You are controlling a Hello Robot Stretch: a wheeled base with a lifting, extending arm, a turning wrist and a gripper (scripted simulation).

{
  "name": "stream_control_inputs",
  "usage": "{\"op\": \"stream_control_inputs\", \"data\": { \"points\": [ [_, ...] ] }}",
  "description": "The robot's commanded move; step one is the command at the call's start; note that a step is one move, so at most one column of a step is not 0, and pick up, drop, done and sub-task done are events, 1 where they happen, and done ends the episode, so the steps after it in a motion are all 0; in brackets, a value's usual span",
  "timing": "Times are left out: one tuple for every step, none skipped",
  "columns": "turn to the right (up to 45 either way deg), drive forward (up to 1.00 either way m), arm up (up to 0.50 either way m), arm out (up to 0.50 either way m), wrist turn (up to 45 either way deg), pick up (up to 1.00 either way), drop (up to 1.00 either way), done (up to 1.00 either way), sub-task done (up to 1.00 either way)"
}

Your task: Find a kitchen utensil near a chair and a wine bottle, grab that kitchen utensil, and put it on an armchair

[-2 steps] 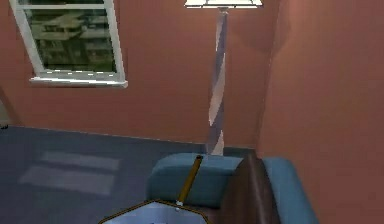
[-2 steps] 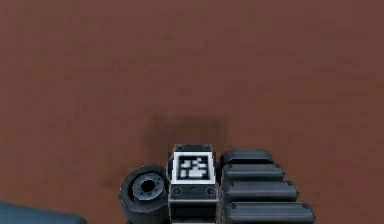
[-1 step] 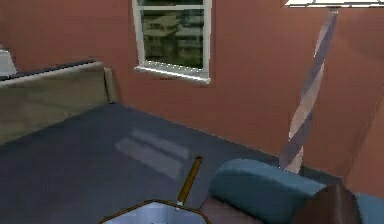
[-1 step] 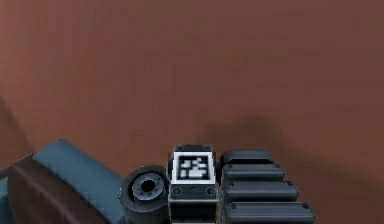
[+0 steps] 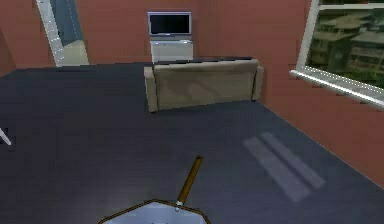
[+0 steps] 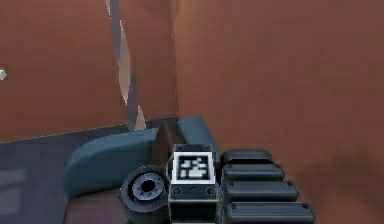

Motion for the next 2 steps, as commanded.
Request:
{"op": "stream_control_inputs", "data": {
  "points": [
    [0.0, 0.05, 0.0, 0.0, 0.0, 0.0, 0.0, 0.0, 0.0],
    [45.0, 0.0, 0.0, 0.0, 0.0, 0.0, 0.0, 0.0, 0.0]
  ]
}}
